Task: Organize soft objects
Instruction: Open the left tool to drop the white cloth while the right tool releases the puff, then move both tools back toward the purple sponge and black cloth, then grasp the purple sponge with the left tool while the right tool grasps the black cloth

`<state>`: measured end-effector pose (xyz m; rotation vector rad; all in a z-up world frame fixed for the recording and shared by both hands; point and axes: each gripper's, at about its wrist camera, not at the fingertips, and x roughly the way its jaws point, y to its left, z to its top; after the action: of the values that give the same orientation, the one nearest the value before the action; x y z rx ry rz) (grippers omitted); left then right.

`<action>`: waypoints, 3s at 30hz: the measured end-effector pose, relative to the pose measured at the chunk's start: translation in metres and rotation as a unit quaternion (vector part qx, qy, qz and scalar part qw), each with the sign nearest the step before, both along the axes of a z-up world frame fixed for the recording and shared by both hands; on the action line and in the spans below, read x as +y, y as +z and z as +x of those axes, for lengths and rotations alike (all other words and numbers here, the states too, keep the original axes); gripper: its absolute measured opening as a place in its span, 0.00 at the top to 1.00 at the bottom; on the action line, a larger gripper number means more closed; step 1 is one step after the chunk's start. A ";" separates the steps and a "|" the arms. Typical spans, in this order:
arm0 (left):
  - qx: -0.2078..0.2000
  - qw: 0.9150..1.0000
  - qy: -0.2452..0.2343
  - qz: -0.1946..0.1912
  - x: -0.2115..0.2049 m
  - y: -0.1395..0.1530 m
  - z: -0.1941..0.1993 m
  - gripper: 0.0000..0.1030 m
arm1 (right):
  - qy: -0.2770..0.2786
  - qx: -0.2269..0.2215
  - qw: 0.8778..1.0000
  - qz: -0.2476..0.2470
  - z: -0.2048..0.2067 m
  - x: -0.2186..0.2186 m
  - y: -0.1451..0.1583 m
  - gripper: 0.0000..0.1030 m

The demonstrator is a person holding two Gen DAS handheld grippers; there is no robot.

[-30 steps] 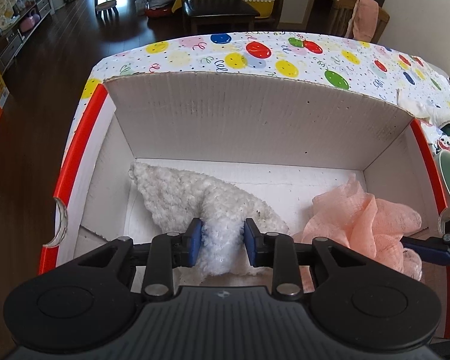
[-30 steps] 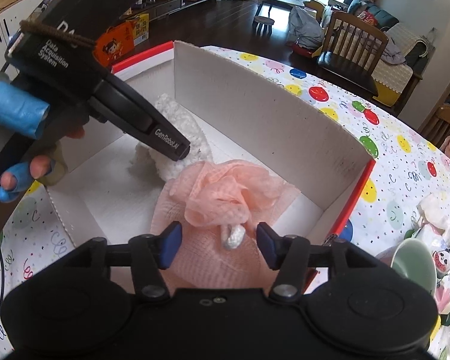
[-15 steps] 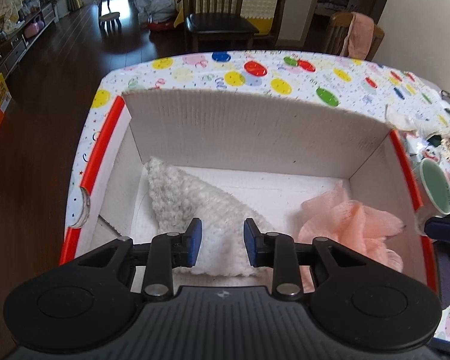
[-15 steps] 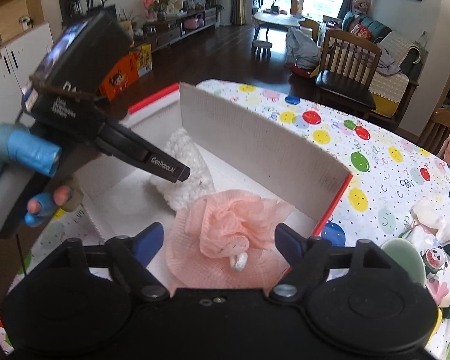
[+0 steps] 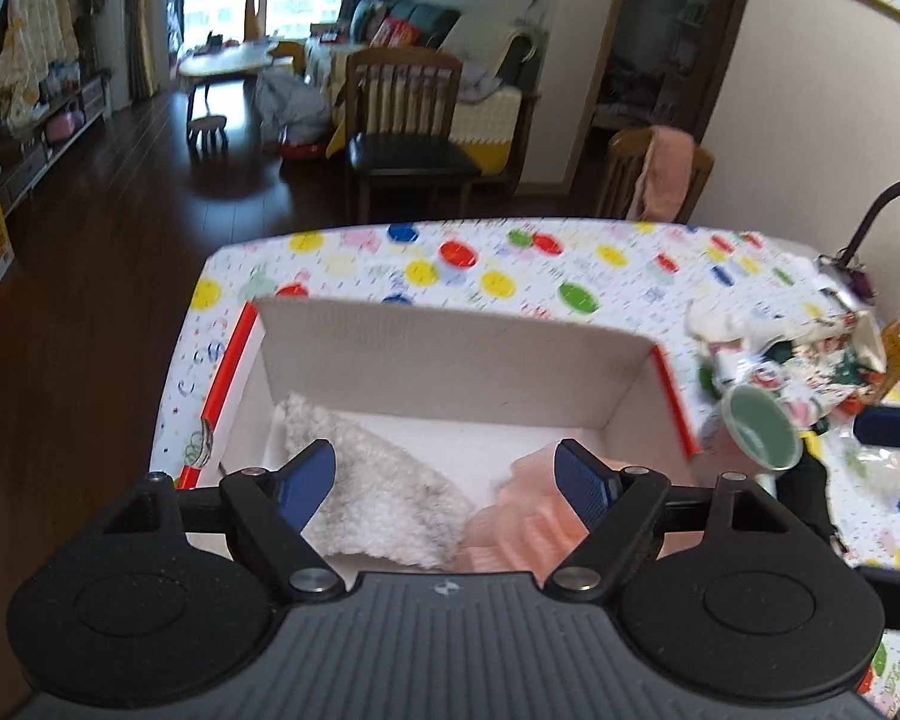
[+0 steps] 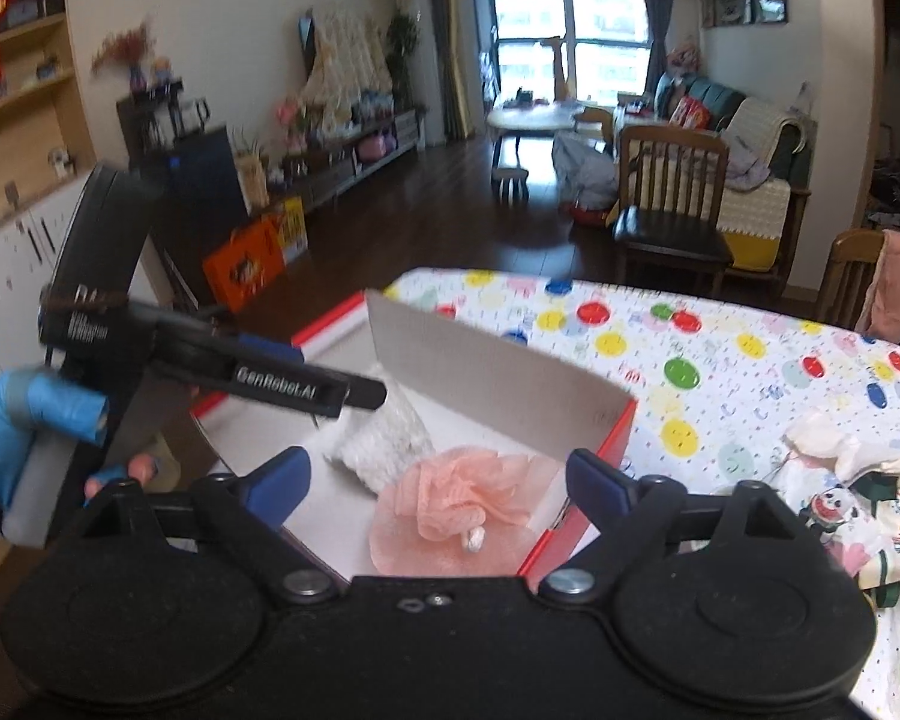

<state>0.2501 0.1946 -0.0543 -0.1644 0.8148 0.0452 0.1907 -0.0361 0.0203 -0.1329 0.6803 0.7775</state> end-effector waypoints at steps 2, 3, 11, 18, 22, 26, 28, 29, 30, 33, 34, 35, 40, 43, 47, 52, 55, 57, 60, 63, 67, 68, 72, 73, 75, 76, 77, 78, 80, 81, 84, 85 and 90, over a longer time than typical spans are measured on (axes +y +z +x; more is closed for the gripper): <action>-0.013 1.000 -0.005 0.000 -0.007 0.010 -0.009 0.22 | -0.005 -0.010 1.000 0.013 -0.006 -0.009 0.008 0.03; -0.019 1.000 -0.008 -0.001 -0.011 0.014 -0.013 0.22 | -0.008 -0.015 1.000 0.020 -0.009 -0.014 0.012 0.03; -0.064 0.997 -0.033 -0.007 -0.044 0.046 -0.042 0.15 | -0.034 -0.050 0.997 0.057 -0.027 -0.064 0.033 0.00; -0.090 0.994 -0.052 -0.030 -0.080 0.059 -0.059 0.02 | -0.086 -0.081 0.991 0.061 -0.037 -0.126 0.035 0.00; -0.102 0.991 -0.065 -0.054 -0.104 0.059 -0.064 0.02 | -0.122 -0.082 0.987 0.061 -0.033 -0.164 0.030 0.00; -0.107 0.989 -0.077 -0.061 -0.133 0.055 -0.064 0.01 | -0.152 -0.079 0.984 0.052 -0.028 -0.198 0.021 0.00; -0.114 0.988 -0.085 -0.055 -0.150 0.050 -0.064 0.01 | -0.165 -0.074 0.982 0.050 -0.025 -0.214 0.015 0.00; -0.115 0.988 -0.089 -0.048 -0.159 0.047 -0.065 0.01 | -0.169 -0.069 0.982 0.050 -0.023 -0.222 0.012 0.00; -0.111 0.989 -0.092 -0.040 -0.168 0.043 -0.064 0.01 | -0.172 -0.066 0.982 0.049 -0.020 -0.228 0.009 0.00; -0.101 0.990 -0.098 -0.029 -0.193 0.031 -0.063 0.01 | -0.177 -0.078 0.981 0.029 -0.017 -0.242 0.001 0.00; -0.100 0.990 -0.095 -0.030 -0.200 0.027 -0.063 0.01 | -0.175 -0.086 0.981 0.018 -0.016 -0.246 -0.002 0.00; -0.098 0.990 -0.095 -0.032 -0.207 0.023 -0.061 0.01 | -0.173 -0.093 0.980 0.009 -0.016 -0.250 -0.005 0.00; -0.105 0.989 -0.100 -0.028 -0.244 0.006 -0.059 0.01 | -0.160 -0.074 0.984 0.003 -0.007 -0.277 -0.022 0.00; -0.103 0.989 -0.102 -0.022 -0.265 -0.003 -0.058 0.01 | -0.148 -0.066 0.987 0.002 0.002 -0.283 -0.030 0.00; -0.090 0.992 -0.091 -0.016 -0.286 -0.019 -0.051 0.01 | -0.109 -0.056 0.992 0.001 0.018 -0.283 -0.039 0.00; -0.060 0.997 -0.054 0.009 -0.301 -0.038 -0.042 0.01 | -0.059 -0.032 0.998 0.001 0.042 -0.269 -0.053 0.00; -0.051 0.998 -0.044 0.014 -0.305 -0.051 -0.039 0.01 | -0.036 -0.015 0.999 0.002 0.057 -0.257 -0.063 0.00; -0.039 0.998 -0.037 0.015 -0.307 -0.060 -0.036 0.01 | -0.018 -0.005 1.000 0.000 0.065 -0.247 -0.071 0.00; -0.020 0.999 -0.028 0.021 -0.311 -0.075 -0.033 0.01 | 0.018 -0.011 1.000 -0.012 0.071 -0.230 -0.082 0.00; -0.008 0.999 -0.025 0.027 -0.314 -0.086 -0.032 0.01 | 0.056 -0.023 0.998 -0.032 0.076 -0.212 -0.094 0.00; 0.006 0.999 -0.013 0.034 -0.316 -0.098 -0.027 0.01 | 0.084 -0.020 0.995 -0.058 0.083 -0.190 -0.106 0.00; 0.009 0.999 -0.008 0.031 -0.316 -0.101 -0.026 0.01 | 0.091 -0.021 0.994 -0.064 0.084 -0.185 -0.109 0.00; 0.018 0.999 -0.004 0.031 -0.317 -0.109 -0.023 0.01 | 0.105 -0.029 0.991 -0.082 0.090 -0.169 -0.121 0.00; 0.020 0.999 -0.006 0.030 -0.318 -0.111 -0.022 0.01 | 0.107 -0.031 0.990 -0.083 0.091 -0.166 -0.123 0.00; 0.025 0.999 -0.014 0.026 -0.320 -0.115 -0.021 0.01 | 0.115 -0.036 0.989 -0.091 0.094 -0.163 -0.130 0.00; 0.028 0.999 -0.016 0.026 -0.321 -0.117 -0.020 0.01 | 0.121 -0.037 0.987 -0.097 0.095 -0.161 -0.133 0.00; 0.030 0.999 -0.019 0.024 -0.322 -0.119 -0.019 0.01 | 0.125 -0.038 0.986 -0.104 0.097 -0.159 -0.136 0.00; 0.032 0.999 -0.020 0.025 -0.324 -0.120 -0.019 0.01 | 0.129 -0.037 0.985 -0.108 0.098 -0.157 -0.139 0.00; 0.037 0.999 -0.019 0.025 -0.324 -0.123 -0.018 0.02 | 0.136 -0.035 0.984 -0.113 0.101 -0.155 -0.144 0.00; 0.038 0.999 -0.018 0.023 -0.324 -0.125 -0.018 0.02 | 0.138 -0.036 0.983 -0.118 0.102 -0.154 -0.146 0.00; 0.045 0.999 -0.012 0.014 -0.322 -0.128 -0.016 0.04 | 0.141 -0.030 0.981 -0.128 0.106 -0.150 -0.151 0.00; 0.046 0.999 -0.011 0.012 -0.321 -0.129 -0.016 0.05 | 0.143 -0.029 0.981 -0.130 0.106 -0.149 -0.152 0.00; 0.054 0.998 -0.016 0.000 -0.321 -0.131 -0.015 0.16 | 0.141 -0.023 0.982 -0.125 0.108 -0.151 -0.152 0.14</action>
<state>0.2351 -0.1265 -0.1855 -0.1499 0.9246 0.0242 0.2983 -0.1870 -0.1318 -0.4836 0.7219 0.9544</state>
